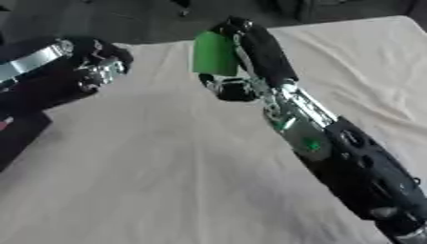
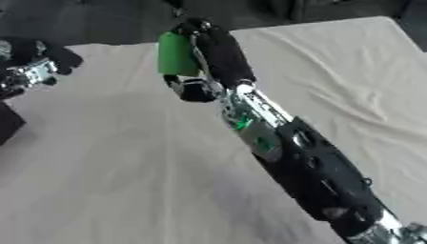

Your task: Pick up the objects with one hand, pass them to the other hand, and then place them into the box on the other side of the table.

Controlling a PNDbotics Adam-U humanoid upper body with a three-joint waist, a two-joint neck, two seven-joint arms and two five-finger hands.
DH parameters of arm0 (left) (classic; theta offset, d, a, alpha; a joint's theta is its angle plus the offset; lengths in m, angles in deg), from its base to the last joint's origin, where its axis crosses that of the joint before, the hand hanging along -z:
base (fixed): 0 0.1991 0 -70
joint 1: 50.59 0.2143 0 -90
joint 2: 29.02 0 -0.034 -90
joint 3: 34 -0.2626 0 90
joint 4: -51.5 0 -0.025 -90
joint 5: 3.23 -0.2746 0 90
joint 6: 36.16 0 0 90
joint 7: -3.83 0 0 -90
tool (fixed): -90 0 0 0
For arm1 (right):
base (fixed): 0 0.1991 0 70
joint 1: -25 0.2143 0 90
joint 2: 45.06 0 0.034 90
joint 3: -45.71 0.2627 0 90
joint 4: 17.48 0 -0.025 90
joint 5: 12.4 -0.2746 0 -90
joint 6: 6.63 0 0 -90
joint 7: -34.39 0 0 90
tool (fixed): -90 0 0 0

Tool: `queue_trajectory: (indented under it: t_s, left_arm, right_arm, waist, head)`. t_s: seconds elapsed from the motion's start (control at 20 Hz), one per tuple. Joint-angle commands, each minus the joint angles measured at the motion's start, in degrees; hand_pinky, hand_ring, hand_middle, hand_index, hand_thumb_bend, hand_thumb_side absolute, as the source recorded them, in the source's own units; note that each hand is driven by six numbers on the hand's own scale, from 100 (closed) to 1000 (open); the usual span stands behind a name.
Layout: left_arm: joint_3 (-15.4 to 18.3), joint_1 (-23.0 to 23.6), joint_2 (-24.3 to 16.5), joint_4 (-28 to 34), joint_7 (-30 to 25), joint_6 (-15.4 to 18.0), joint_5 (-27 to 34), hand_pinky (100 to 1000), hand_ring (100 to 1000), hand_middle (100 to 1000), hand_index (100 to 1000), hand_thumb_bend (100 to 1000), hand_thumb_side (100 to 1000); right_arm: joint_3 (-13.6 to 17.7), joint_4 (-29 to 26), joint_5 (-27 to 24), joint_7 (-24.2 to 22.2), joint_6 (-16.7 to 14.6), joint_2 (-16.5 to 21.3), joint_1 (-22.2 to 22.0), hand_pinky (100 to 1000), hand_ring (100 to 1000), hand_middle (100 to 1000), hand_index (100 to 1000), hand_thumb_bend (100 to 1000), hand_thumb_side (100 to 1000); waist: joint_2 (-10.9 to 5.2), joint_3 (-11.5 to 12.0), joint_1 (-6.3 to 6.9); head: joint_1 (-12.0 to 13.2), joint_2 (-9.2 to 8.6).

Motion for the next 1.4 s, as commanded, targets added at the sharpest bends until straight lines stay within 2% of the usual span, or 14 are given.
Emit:
queue_trajectory:
  t_s: [0.05, 0.15, 0.35, 0.7, 1.15, 1.4]
  left_arm:
    - [0.12, -1.35, 0.24, 0.66, 1.41, -1.85, -1.41, 914, 886, 799, 848, 100, 706]
    - [-0.13, -1.7, 0.95, 0.66, 2.6, -2.11, -2.13, 936, 904, 817, 872, 129, 659]
    - [-0.98, -2.21, 2.48, 0.66, 4.75, -2.47, -3.28, 966, 933, 845, 917, 189, 626]
    - [-1.64, -2.74, 5.05, 0.66, 6.12, -3.35, -3.28, 980, 949, 857, 936, 231, 671]
    - [-2.1, -2.5, 6.59, 0.66, 4.74, -4.65, -4.37, 989, 956, 860, 941, 297, 777]
    - [-2.3, -2.18, 6.7, 0.66, 3.49, -4.76, -5.28, 996, 961, 862, 946, 324, 796]
  right_arm:
    - [0.06, -0.34, 2.07, 0.62, -0.47, -0.08, 1.51, 557, 569, 504, 661, 250, 100]
    - [-0.17, -0.43, 3.2, 0.82, -1.12, -0.29, 1.72, 571, 572, 506, 662, 250, 100]
    - [-0.54, -0.67, 5.09, 1.17, -2.42, -0.74, 2.04, 588, 574, 509, 664, 250, 100]
    - [-1.32, -0.81, 8.8, 1.61, -4.98, -1.76, 2.53, 610, 586, 517, 669, 255, 100]
    - [-1.75, -1.03, 11.58, 2.75, -7.56, -2.36, 3.43, 635, 596, 522, 673, 240, 100]
    - [-1.81, -1.39, 12.24, 3.65, -8.41, -2.39, 3.37, 646, 599, 522, 672, 224, 100]
  waist:
    - [-1.32, 0.17, -0.05]
    - [-1.3, 0.24, -0.05]
    - [-1.25, 0.33, -0.11]
    - [-1.09, 0.53, -0.3]
    - [-0.86, 0.48, -0.39]
    - [-0.79, 0.38, -0.42]
  head:
    - [0.47, 0.11]
    - [0.56, 0.08]
    - [0.69, 0.07]
    - [0.67, 0.13]
    - [0.86, 0.23]
    - [1.13, 0.28]
